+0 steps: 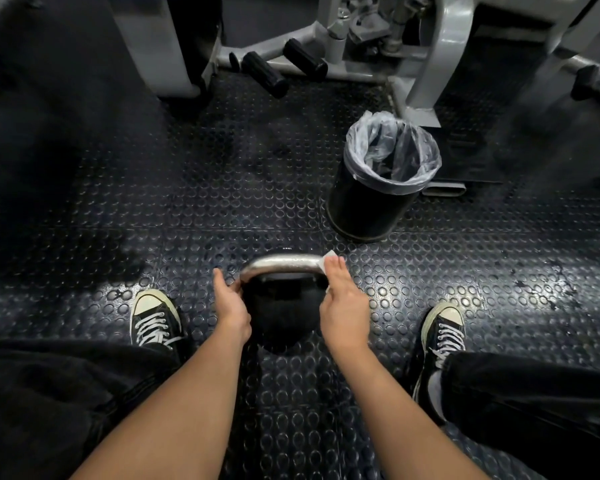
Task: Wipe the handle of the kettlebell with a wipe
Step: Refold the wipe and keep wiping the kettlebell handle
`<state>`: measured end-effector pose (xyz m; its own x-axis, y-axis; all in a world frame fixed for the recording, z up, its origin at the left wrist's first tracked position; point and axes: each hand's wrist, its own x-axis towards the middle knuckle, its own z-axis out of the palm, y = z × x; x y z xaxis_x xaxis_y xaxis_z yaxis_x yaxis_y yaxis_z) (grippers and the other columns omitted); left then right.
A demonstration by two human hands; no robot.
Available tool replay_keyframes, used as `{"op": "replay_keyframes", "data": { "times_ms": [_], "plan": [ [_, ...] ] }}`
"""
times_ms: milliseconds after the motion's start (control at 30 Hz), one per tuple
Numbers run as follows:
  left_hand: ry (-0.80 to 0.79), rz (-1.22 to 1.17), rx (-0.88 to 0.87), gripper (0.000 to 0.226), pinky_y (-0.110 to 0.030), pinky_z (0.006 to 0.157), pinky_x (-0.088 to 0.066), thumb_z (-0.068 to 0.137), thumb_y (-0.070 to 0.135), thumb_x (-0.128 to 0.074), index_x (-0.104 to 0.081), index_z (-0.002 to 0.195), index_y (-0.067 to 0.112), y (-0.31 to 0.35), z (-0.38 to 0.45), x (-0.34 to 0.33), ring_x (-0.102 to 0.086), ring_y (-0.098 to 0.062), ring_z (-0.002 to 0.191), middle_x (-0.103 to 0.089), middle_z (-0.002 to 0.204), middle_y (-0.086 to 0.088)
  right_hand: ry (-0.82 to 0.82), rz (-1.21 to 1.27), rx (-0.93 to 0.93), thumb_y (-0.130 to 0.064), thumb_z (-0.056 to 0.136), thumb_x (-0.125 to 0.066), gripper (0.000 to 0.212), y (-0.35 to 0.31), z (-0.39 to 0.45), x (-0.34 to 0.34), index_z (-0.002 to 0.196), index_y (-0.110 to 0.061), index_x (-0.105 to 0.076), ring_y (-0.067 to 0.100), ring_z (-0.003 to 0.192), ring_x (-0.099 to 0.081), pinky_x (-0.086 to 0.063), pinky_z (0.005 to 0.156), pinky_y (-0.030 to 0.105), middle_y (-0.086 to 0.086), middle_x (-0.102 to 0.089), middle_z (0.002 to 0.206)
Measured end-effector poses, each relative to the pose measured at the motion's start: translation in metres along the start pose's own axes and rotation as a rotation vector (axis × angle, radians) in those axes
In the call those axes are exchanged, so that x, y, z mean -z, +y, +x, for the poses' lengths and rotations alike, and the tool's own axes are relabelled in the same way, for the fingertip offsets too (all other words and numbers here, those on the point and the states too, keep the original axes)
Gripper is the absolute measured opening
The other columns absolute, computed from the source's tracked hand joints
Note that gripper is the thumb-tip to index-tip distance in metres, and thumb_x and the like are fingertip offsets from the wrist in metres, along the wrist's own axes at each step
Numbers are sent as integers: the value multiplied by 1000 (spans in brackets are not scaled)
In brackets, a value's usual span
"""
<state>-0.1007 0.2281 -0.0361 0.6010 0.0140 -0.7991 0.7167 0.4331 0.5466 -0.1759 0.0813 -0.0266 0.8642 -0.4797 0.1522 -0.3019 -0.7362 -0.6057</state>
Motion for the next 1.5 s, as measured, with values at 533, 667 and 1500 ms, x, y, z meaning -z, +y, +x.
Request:
{"op": "replay_keyframes", "data": {
  "times_ms": [533, 667, 1500],
  "plan": [
    [7, -15, -1, 74, -42, 83, -48, 101, 71, -28, -61, 129, 11, 0, 1, 0, -63, -23, 94, -67, 107, -10, 35, 13, 12, 18, 86, -57, 65, 10, -19, -9, 142, -14, -52, 11, 138, -42, -28, 111, 10, -4, -49, 147],
    [13, -12, 10, 74, -40, 73, -49, 100, 72, -28, -62, 129, 12, 2, -1, -1, -63, -23, 93, -67, 104, -9, 53, -20, 75, 19, 84, -58, 67, 5, -12, -10, 142, -14, -53, 14, 139, -42, -25, 112, 9, -2, -51, 146],
    [6, 1, 11, 73, -40, 80, -53, 101, 70, -27, -61, 127, 12, 3, -6, -3, -64, -24, 97, -67, 109, -9, 194, 65, 131, 9, 86, -66, 42, 19, -20, -7, 126, -6, -67, 12, 112, -52, -33, 103, 5, -3, -65, 125]
  ]
}}
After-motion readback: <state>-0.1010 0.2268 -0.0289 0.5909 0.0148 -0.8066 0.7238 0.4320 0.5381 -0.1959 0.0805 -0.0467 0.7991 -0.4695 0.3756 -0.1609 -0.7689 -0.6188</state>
